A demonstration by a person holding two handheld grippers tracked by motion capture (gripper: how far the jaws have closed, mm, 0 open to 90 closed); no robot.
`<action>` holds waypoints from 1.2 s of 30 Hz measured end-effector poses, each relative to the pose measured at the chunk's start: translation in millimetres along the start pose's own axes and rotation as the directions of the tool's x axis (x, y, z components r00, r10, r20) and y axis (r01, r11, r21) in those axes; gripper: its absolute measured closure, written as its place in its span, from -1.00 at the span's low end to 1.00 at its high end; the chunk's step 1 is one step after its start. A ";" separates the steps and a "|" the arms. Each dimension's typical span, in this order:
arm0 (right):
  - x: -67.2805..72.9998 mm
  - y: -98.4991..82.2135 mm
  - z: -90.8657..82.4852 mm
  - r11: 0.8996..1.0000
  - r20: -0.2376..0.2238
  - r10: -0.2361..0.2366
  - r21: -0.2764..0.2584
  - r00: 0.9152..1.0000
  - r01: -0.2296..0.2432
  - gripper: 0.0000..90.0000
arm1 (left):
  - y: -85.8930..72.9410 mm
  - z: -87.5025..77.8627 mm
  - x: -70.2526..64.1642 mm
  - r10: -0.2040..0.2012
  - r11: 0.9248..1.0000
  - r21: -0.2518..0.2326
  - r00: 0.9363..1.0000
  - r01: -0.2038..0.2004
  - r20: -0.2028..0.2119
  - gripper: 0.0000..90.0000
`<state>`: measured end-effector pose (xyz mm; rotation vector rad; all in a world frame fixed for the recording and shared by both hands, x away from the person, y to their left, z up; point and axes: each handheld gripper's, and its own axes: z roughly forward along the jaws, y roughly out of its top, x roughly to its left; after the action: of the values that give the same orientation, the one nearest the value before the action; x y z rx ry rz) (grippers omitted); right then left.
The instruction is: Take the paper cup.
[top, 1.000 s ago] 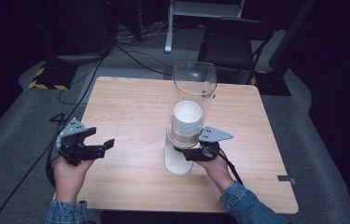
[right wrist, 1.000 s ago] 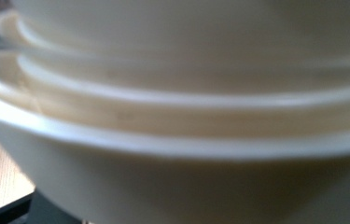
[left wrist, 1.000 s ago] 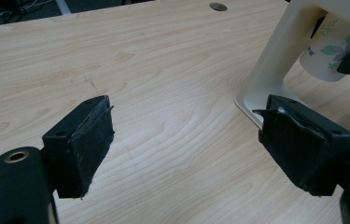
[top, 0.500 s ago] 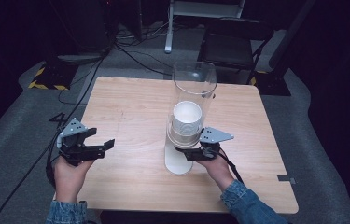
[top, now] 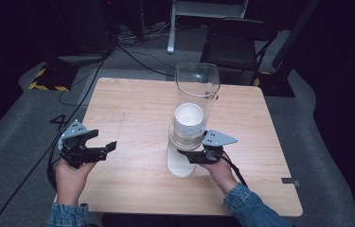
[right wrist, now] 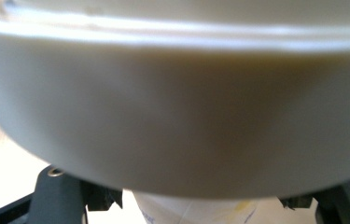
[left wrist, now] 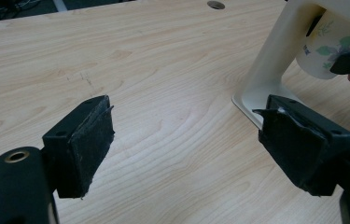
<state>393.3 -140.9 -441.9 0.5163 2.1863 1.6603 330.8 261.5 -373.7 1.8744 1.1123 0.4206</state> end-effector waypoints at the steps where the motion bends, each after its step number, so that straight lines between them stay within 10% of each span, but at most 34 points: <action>1: 0.0 0.0 0.0 1.000 0.000 0.000 0.000 1.000 0.000 -0.32 | 0.1 0.0 0.3 0.004 1.000 0.001 1.000 -0.004 0.001 -0.61; 16: 2.0 -5.0 2.6 0.997 -0.029 0.077 -0.014 0.997 -0.077 -0.30 | 0.0 1.5 -0.3 0.001 1.000 0.003 1.000 -0.001 0.000 -0.61; 22: -0.5 -21.7 9.1 0.987 -0.054 0.153 0.062 0.987 -0.150 -0.25 | 0.4 -0.6 -0.1 0.001 1.000 -0.002 1.000 -0.001 0.004 -0.61; 36: 2.1 -29.5 7.3 0.991 -0.027 0.079 0.114 0.997 -0.075 -0.27 | -0.2 0.9 1.8 0.001 1.000 0.005 1.000 -0.001 0.005 -0.61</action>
<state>392.7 -141.1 -472.3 0.6170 2.3210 1.5993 332.2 262.6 -374.6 1.8794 1.1092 0.4139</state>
